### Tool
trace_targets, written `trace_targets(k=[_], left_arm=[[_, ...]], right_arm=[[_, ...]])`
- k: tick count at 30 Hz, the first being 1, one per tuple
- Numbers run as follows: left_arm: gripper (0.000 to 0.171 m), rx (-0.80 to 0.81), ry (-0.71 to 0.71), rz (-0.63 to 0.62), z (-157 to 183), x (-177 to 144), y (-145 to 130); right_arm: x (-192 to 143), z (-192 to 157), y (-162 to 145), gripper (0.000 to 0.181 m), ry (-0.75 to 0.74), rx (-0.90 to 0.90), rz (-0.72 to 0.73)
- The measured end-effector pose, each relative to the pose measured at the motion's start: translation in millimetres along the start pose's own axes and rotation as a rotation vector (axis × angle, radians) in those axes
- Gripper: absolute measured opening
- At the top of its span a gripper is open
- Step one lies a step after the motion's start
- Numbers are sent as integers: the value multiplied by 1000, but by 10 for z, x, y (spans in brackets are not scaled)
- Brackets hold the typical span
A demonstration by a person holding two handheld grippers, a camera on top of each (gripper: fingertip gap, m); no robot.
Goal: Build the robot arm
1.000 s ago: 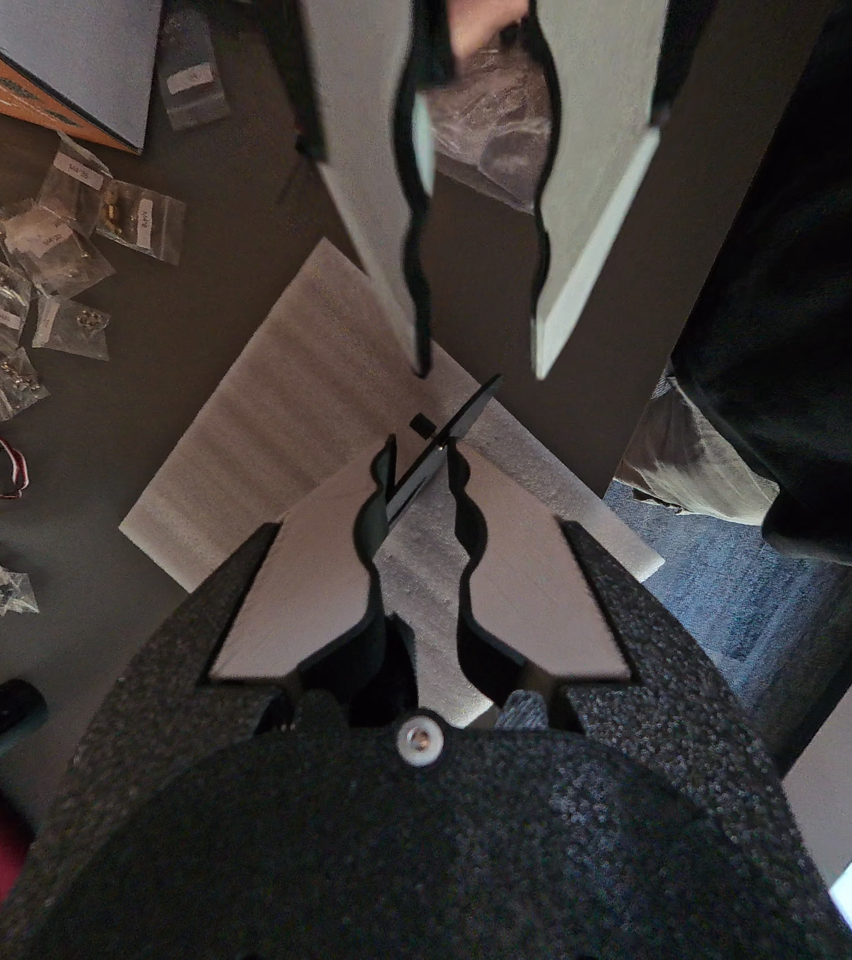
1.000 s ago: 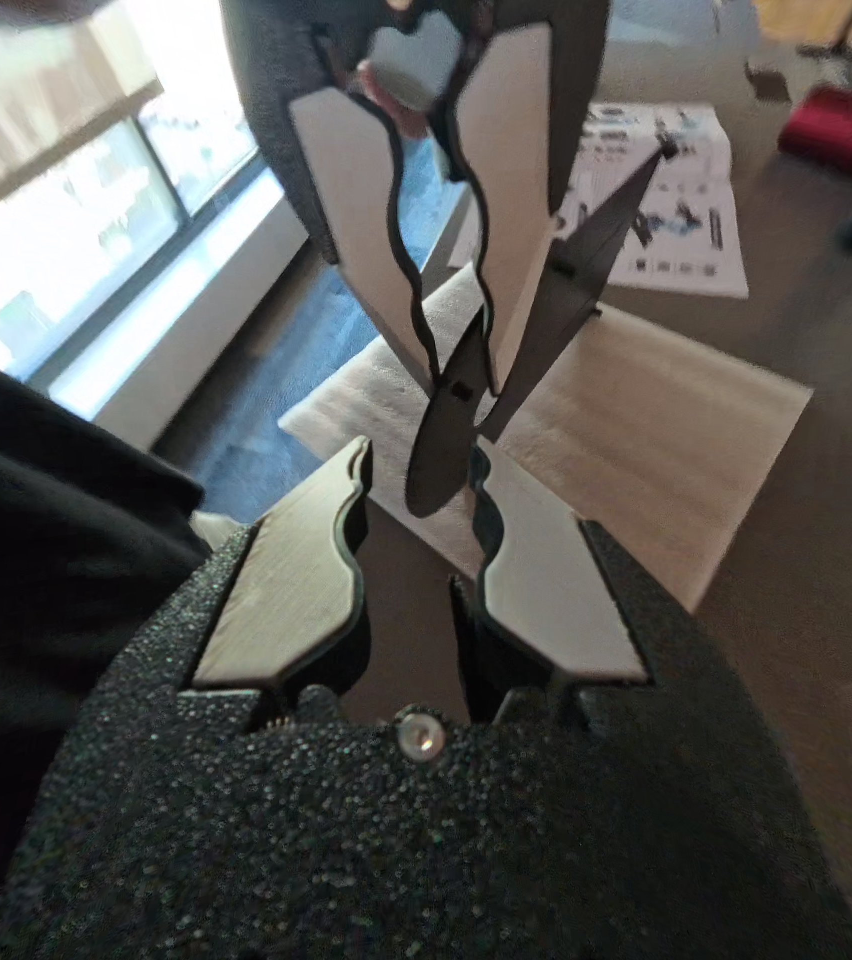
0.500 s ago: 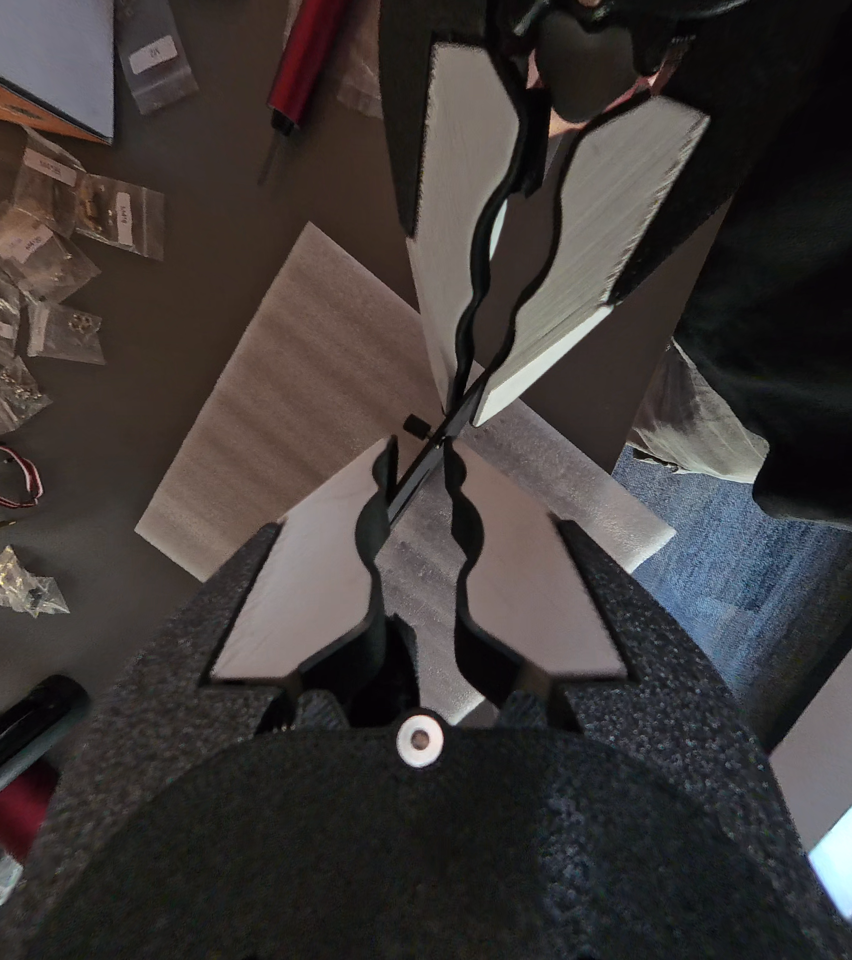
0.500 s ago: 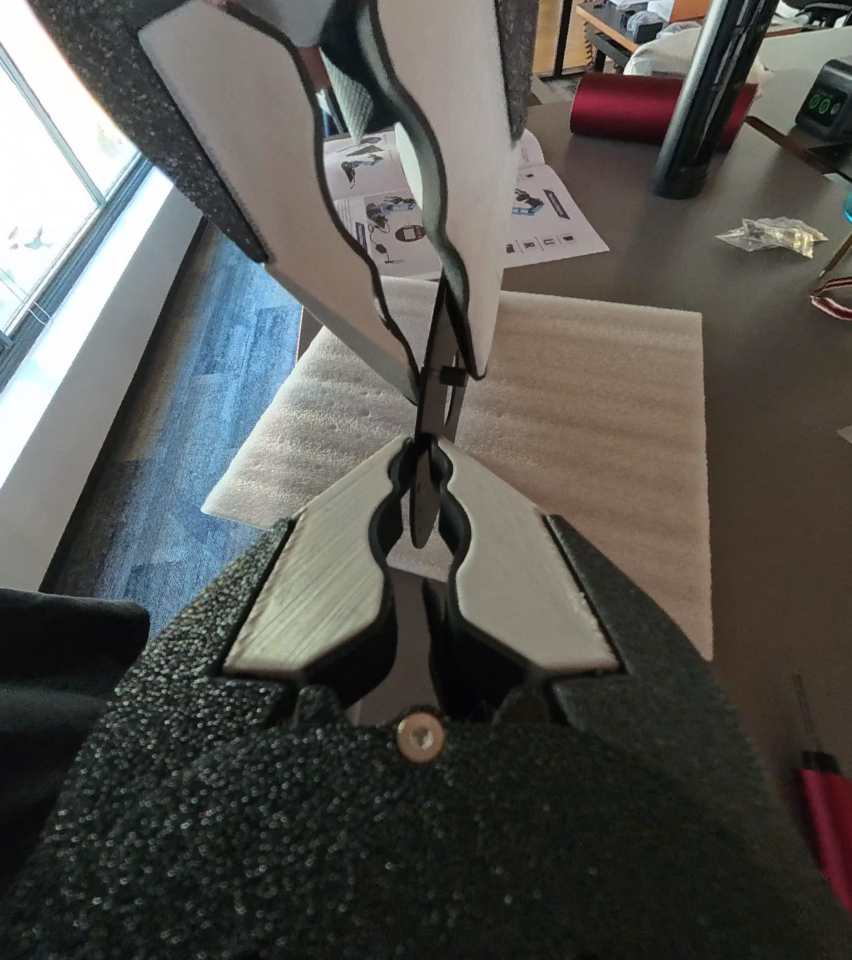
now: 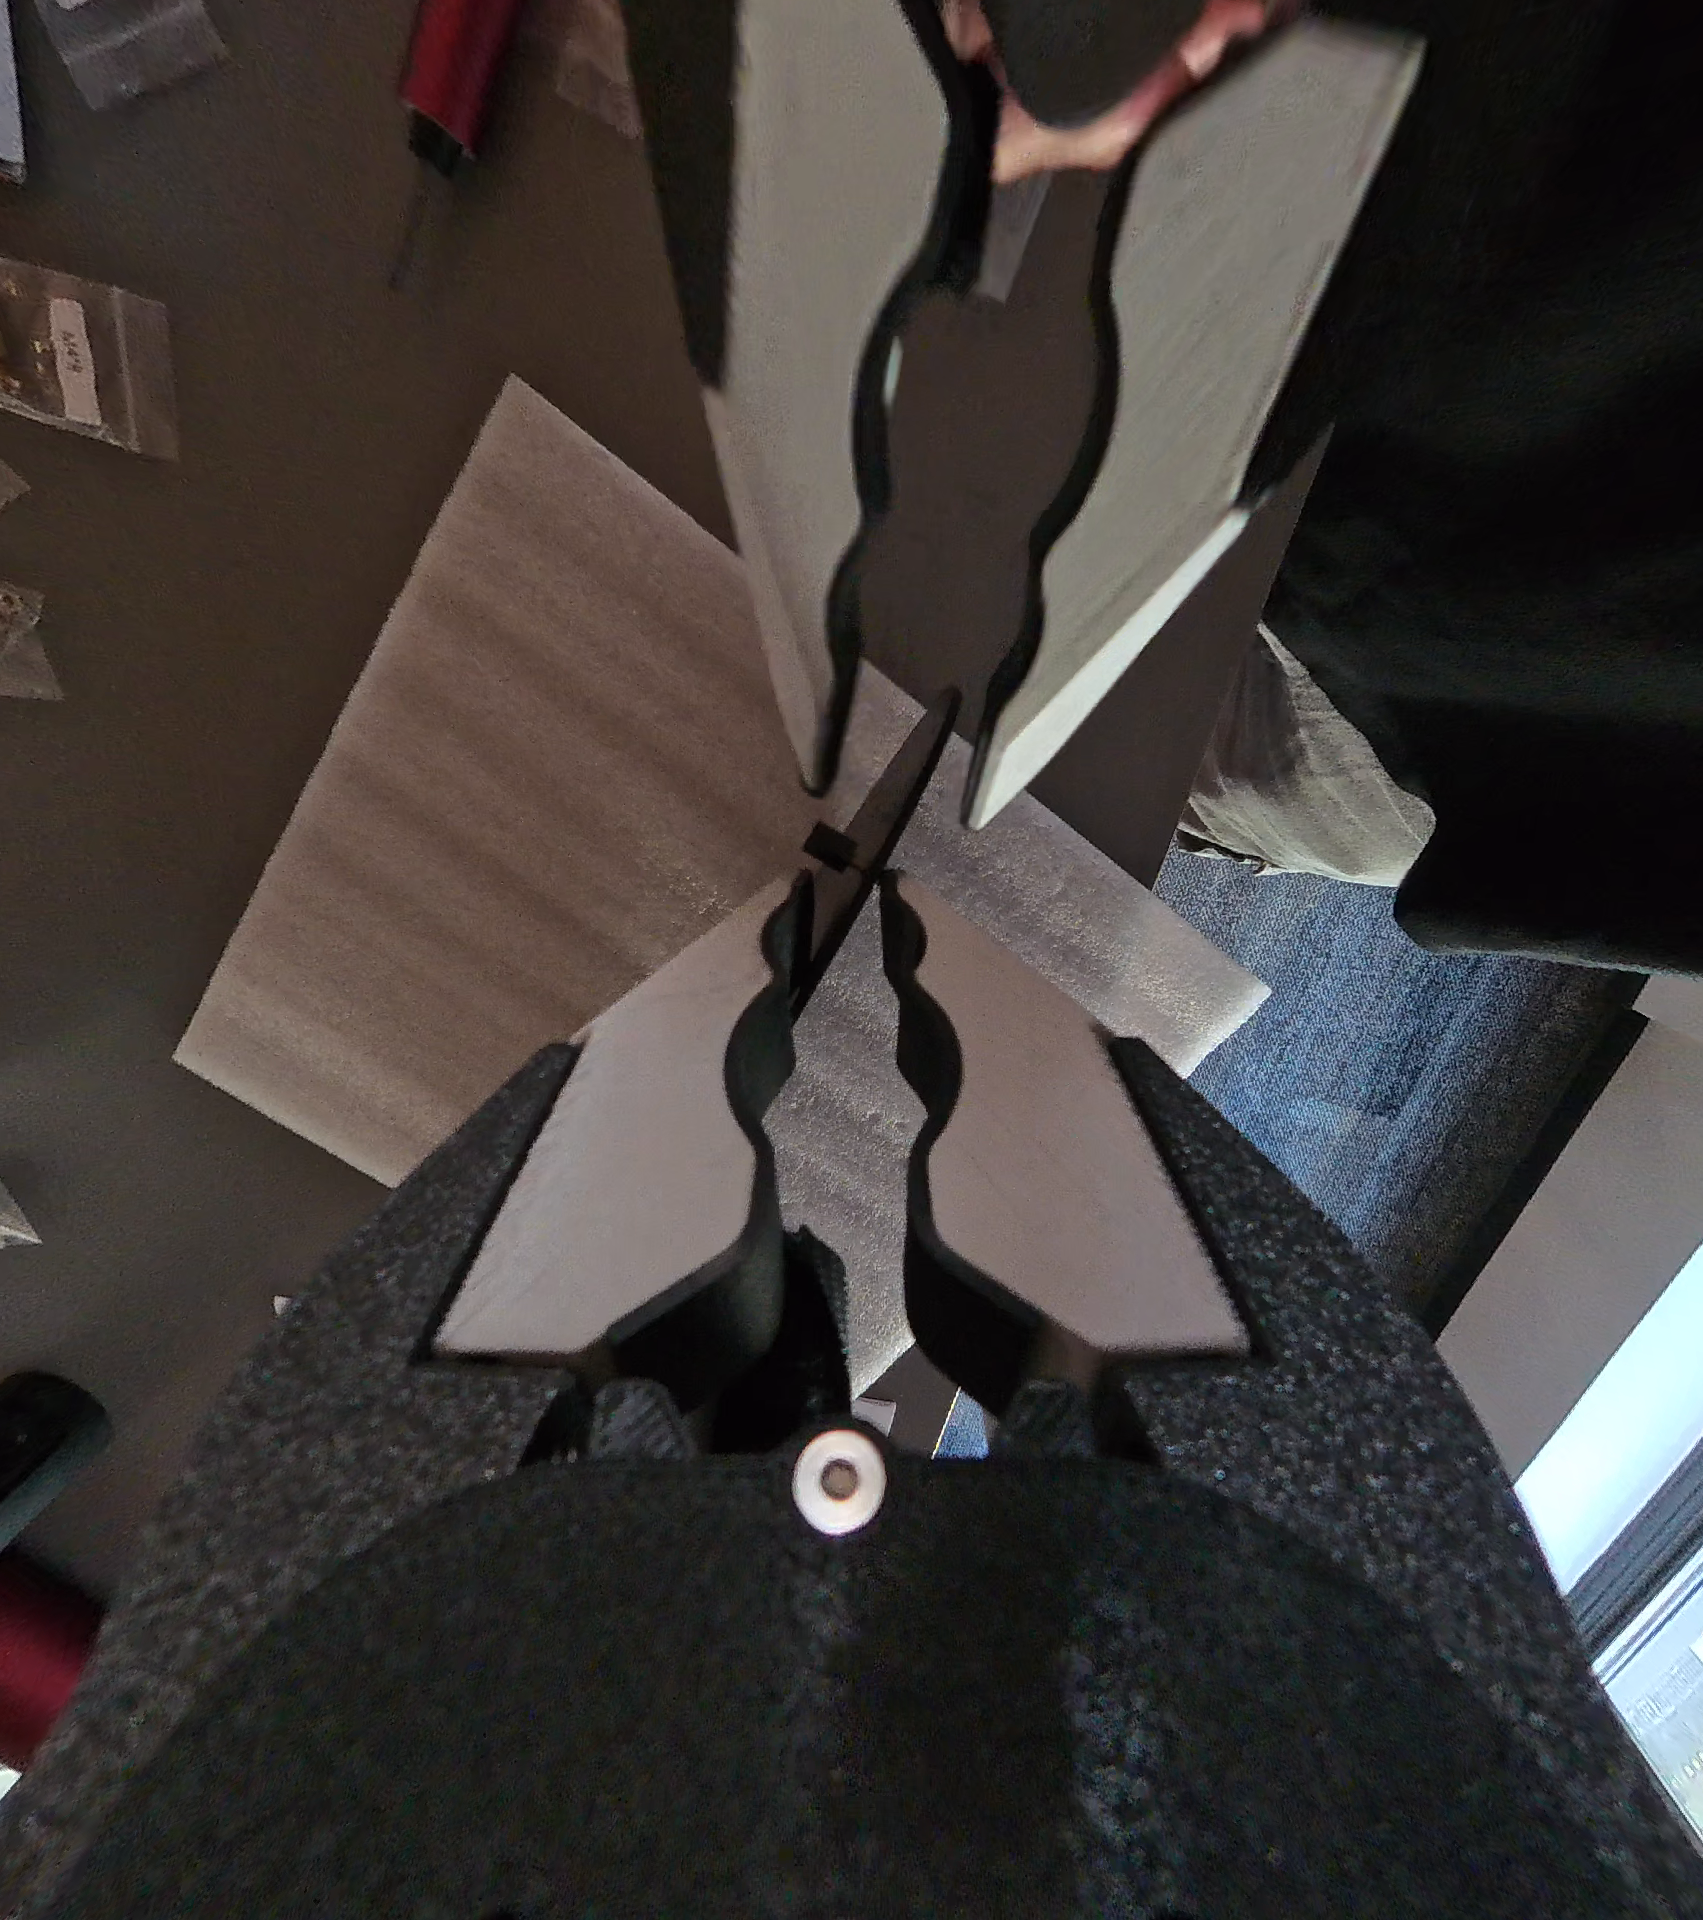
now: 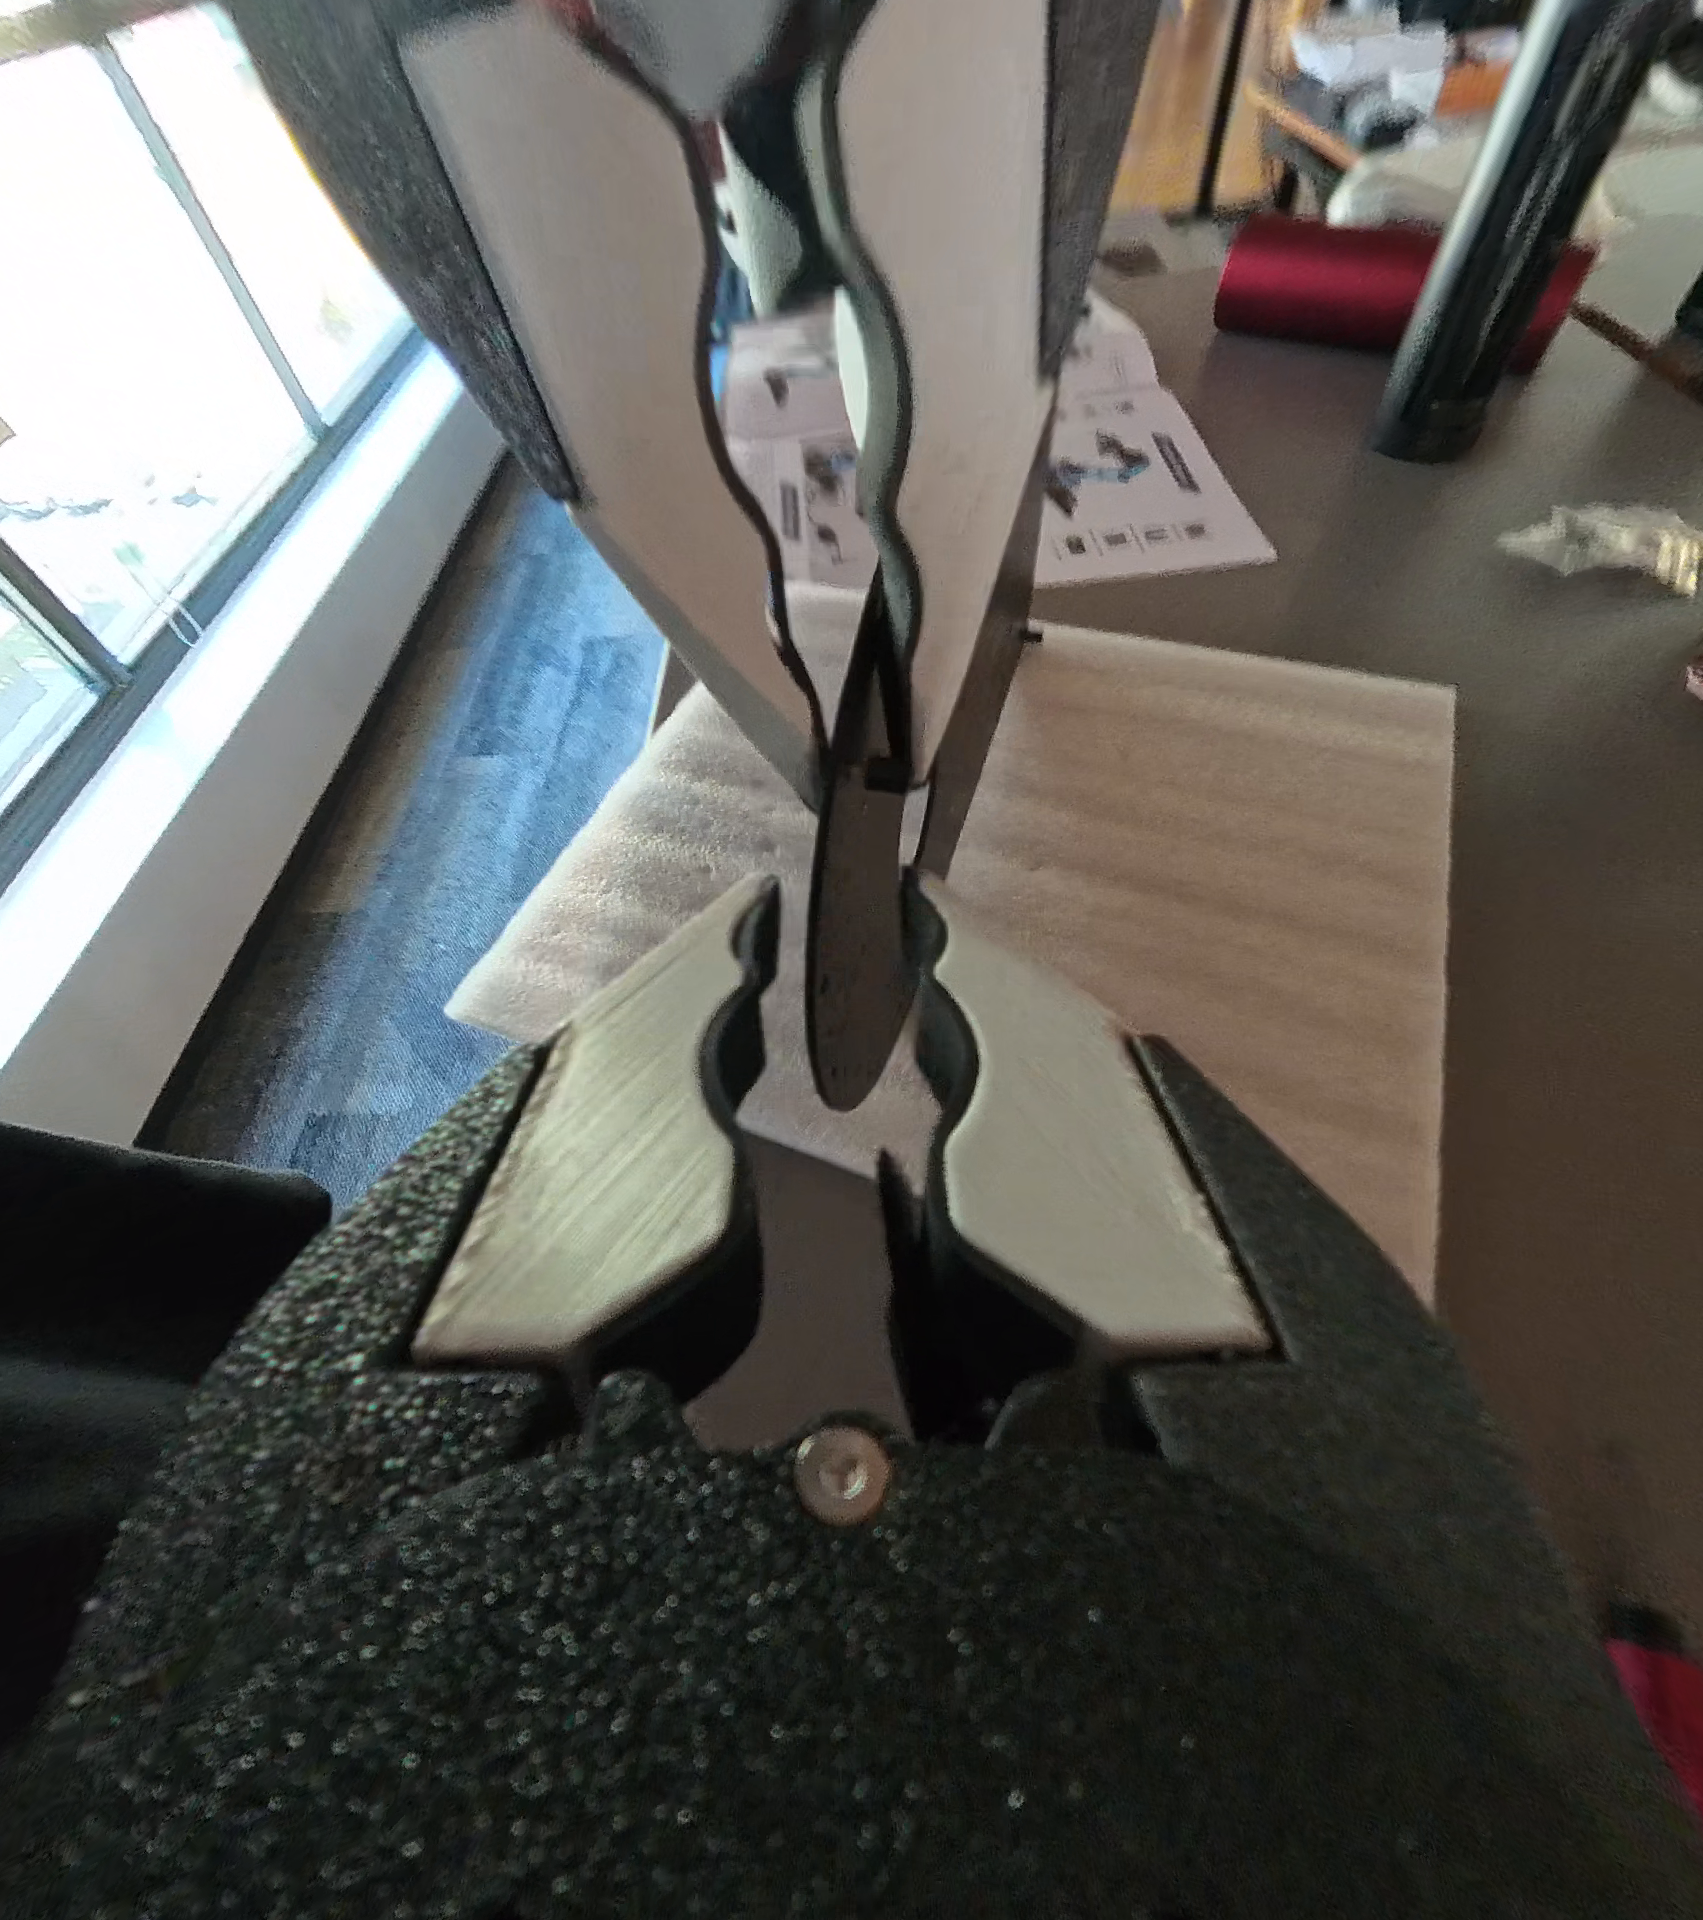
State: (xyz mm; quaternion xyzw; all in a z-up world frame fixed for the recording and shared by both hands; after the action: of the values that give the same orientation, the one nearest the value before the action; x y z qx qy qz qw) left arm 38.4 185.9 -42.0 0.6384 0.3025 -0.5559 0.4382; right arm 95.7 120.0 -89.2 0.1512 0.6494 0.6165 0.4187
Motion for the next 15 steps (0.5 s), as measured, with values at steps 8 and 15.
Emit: trace_targets(k=[8,15], left_arm=[[13,-9,11,9,-1,3,2],[14,-12,34,31,0,7,1]], right_arm=[[-64,123,90,56,163,-161,18],[-7,61,99,63,356,146,136]])
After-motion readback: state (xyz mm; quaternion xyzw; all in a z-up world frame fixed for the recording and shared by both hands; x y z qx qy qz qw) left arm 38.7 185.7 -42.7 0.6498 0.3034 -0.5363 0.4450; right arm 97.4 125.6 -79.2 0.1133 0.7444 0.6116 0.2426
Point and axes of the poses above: each gripper's, where its closed fingertips meet, x out along the fingers, y out of its top, z = x × y across the jaws, the point moved 7 cm from there along -x, back along the fingers, and after that the axes turned 12 degrees about -x, right-handed, at the moved point
